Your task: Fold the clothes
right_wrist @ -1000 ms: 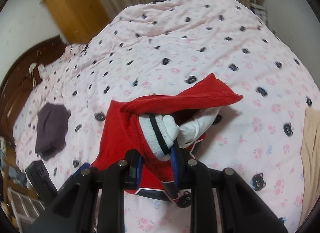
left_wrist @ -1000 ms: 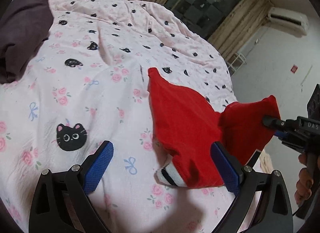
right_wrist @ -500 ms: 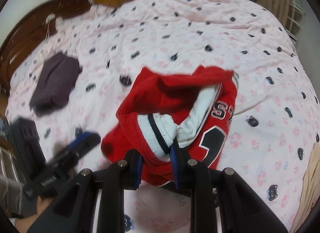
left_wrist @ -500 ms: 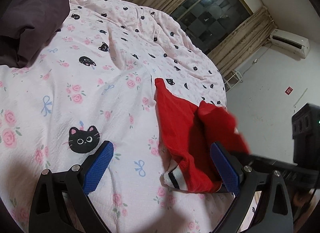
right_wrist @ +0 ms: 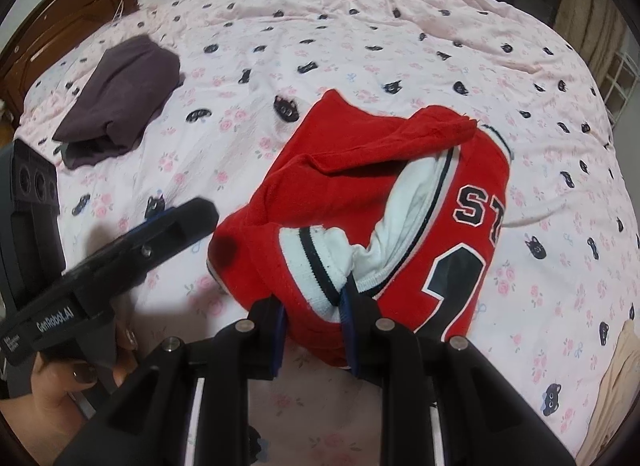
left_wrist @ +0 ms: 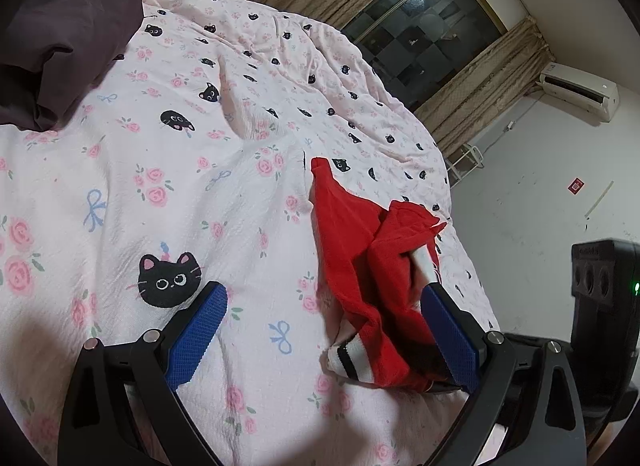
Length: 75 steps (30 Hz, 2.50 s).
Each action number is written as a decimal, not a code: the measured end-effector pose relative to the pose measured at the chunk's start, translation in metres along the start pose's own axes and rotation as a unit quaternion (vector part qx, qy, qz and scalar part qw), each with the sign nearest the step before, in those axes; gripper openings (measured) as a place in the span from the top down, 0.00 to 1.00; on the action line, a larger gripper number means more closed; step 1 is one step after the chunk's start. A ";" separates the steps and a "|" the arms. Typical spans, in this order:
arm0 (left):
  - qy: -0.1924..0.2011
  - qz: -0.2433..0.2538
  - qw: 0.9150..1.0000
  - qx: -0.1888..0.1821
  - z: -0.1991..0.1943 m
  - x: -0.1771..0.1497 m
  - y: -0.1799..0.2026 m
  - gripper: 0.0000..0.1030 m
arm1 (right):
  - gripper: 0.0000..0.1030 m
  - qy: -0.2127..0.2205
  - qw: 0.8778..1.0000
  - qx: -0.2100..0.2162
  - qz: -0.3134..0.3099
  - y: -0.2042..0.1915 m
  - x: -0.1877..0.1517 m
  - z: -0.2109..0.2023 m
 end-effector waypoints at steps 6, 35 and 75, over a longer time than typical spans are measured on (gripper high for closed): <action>-0.004 0.002 1.000 0.007 0.002 -0.001 -0.001 0.07 | 0.61 -0.003 0.999 0.010 -0.035 -0.013 -0.007 0.003; -0.048 0.050 0.994 0.083 0.023 -0.013 0.006 0.01 | 0.54 0.048 0.988 0.138 0.057 0.052 0.052 -0.052; -0.005 0.027 0.999 -0.019 0.001 -0.006 0.008 0.01 | 0.91 -0.098 0.984 0.095 0.113 0.035 0.181 0.080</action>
Point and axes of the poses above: each gripper's, at about its wrist camera, not at the fingertips, and z roughly the way its jaws point, y to its right, x to its top, the point moved 9 cm from there along z, roughly the way its jaws point, and after that the axes turned 7 degrees about -y, right-handed, at the moved point
